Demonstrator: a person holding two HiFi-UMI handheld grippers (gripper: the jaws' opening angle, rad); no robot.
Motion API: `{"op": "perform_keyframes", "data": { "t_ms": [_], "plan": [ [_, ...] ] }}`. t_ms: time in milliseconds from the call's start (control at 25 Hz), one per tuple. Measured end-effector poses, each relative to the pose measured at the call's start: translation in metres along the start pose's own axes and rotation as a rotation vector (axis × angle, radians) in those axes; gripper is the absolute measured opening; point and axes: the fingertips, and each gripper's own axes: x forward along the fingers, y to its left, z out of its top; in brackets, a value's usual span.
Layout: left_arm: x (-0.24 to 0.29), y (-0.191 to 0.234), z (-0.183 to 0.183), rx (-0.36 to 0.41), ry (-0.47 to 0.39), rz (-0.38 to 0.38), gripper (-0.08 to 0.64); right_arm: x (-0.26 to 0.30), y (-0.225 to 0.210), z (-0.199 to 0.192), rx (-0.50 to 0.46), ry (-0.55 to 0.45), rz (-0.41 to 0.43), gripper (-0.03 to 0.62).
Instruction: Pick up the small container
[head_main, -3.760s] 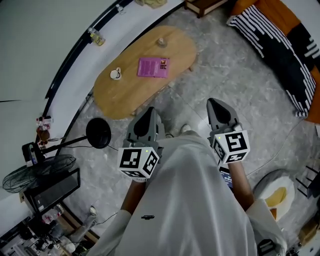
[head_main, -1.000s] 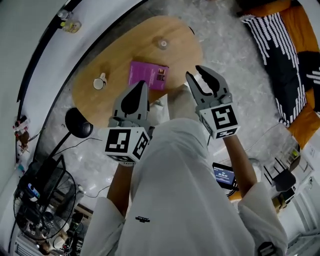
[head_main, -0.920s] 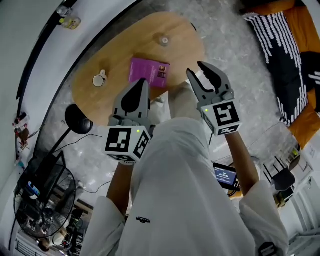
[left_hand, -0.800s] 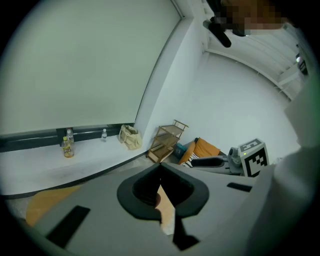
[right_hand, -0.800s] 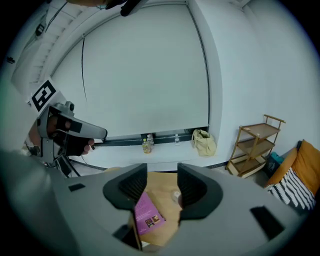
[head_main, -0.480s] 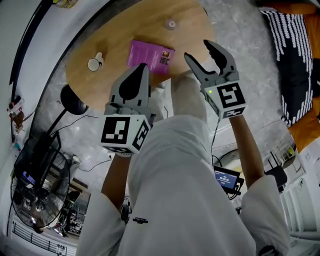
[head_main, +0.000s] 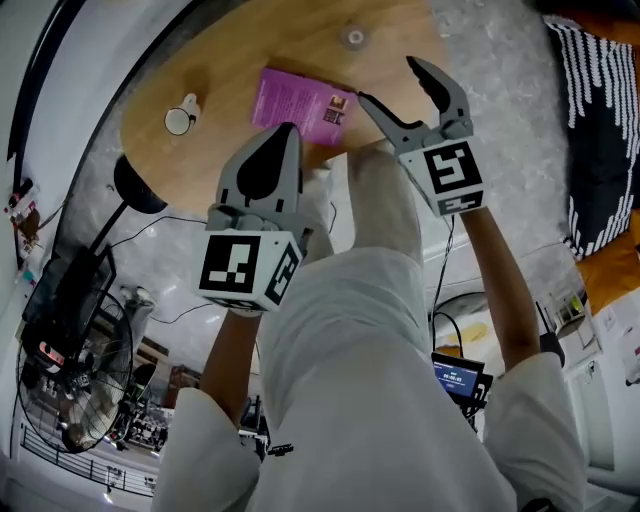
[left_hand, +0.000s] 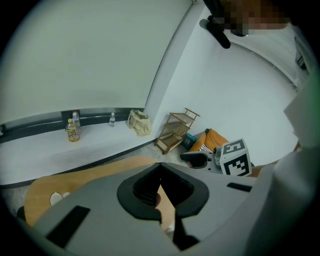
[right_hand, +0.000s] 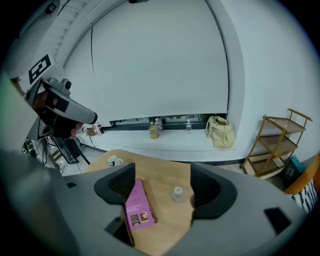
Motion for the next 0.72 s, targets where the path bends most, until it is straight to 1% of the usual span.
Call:
{"op": "perform_keyframes", "data": {
  "t_ms": [80,280,480,720],
  "plan": [
    [0.008,0.003,-0.006,-0.008,0.005,0.005,0.014,0.013,-0.003,-0.008,-0.004,0.008,0.012,0.359],
    [0.020,0.014,-0.019,-0.035,0.010,0.030,0.014,0.040,-0.010,-0.022,0.030,0.019,0.056,0.365],
    [0.034,0.027,-0.037,-0.070,0.018,0.057,0.014,0.070,-0.018,-0.036,0.006,0.034,0.061,0.396],
    [0.048,0.033,-0.052,-0.098,0.035,0.064,0.014,0.100,-0.025,-0.050,-0.007,0.055,0.065,0.417]
  ]
}}
